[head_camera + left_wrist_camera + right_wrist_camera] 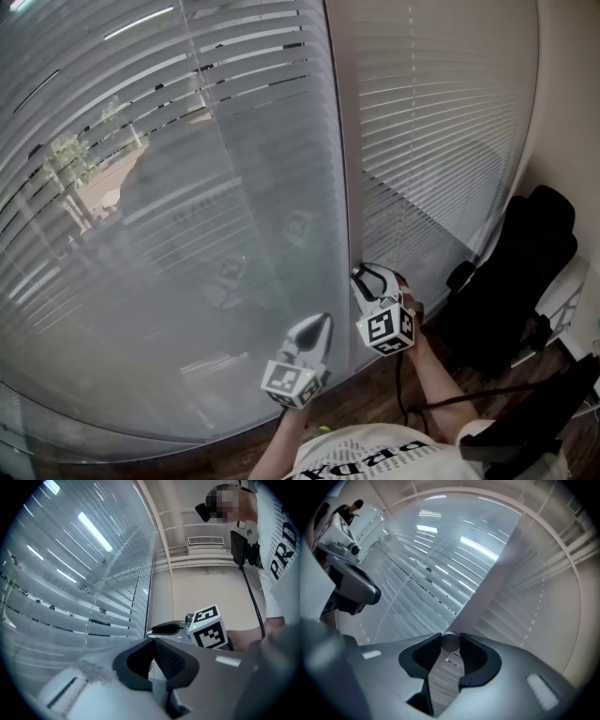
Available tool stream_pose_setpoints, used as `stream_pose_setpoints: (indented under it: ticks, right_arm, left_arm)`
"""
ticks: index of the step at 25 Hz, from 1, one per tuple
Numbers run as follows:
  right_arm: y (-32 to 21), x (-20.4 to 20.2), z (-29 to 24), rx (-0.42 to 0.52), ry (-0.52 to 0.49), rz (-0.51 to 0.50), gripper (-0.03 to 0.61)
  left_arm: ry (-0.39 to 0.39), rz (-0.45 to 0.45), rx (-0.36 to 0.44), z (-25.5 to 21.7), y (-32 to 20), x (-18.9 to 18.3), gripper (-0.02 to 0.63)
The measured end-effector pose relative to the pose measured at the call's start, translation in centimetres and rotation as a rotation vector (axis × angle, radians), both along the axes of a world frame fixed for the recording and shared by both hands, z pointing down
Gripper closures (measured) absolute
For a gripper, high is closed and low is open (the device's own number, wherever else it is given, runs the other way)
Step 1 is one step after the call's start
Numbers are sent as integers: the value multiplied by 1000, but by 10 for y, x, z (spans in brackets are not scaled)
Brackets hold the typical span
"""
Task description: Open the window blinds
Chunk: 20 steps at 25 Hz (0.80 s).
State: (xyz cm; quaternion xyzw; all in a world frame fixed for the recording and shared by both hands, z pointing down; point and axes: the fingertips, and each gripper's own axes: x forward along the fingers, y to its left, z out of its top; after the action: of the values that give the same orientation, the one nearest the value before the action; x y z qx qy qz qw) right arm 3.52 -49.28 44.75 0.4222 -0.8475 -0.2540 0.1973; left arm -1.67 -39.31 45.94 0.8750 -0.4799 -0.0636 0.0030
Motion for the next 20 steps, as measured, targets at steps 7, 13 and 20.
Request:
stream_pose_setpoints:
  ticks: [7,13,20]
  right_arm:
    - [-2,2,-2,-96,-175,-7,445]
    - [-3,6,-1,-167,-300,-2,445]
    - [-7,9,0,-239,-440,5,445]
  left_arm:
    - [9,14,5,4,0,0,620]
    - [3,6,3,-2,1,0,620]
    - [2,20,18,3,2,1,620]
